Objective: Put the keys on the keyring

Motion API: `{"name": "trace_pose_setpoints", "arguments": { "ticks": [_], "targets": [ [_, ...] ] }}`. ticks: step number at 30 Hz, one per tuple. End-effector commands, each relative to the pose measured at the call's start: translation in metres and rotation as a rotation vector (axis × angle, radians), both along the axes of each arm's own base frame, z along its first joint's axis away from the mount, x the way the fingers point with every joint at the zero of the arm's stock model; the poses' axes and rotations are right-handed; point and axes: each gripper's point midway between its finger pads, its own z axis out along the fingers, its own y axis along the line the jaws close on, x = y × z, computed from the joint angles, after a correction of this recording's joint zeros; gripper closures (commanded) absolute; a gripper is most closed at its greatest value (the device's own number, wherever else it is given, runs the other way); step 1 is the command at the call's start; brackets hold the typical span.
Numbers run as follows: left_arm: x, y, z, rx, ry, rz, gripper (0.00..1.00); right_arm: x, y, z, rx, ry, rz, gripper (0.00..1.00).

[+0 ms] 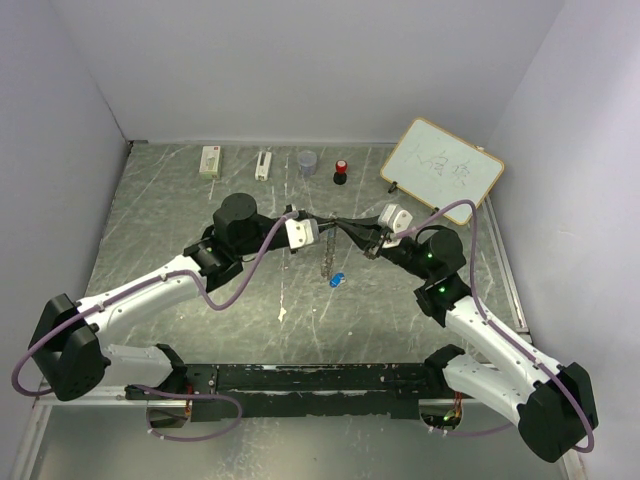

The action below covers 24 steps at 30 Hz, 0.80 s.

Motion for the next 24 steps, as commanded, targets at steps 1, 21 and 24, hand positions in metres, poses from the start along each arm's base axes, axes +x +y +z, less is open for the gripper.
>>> {"name": "trace_pose_setpoints", "arguments": {
  "ticks": [1, 21, 24],
  "targets": [
    [0.011, -0.001, 0.018, -0.037, -0.020, 0.041, 0.93, -0.008, 0.000, 0.035, 0.045, -0.089, 0.020, 1.00],
    [0.072, 0.034, 0.052, -0.301, 0.184, 0.473, 0.93, 0.021, -0.025, 0.027, 0.132, 0.071, -0.193, 0.46],
    [0.074, 0.030, 0.054, -0.309, 0.206, 0.470, 0.93, 0.026, -0.019, 0.017, 0.121, 0.129, -0.182, 0.46]
  ]
}}
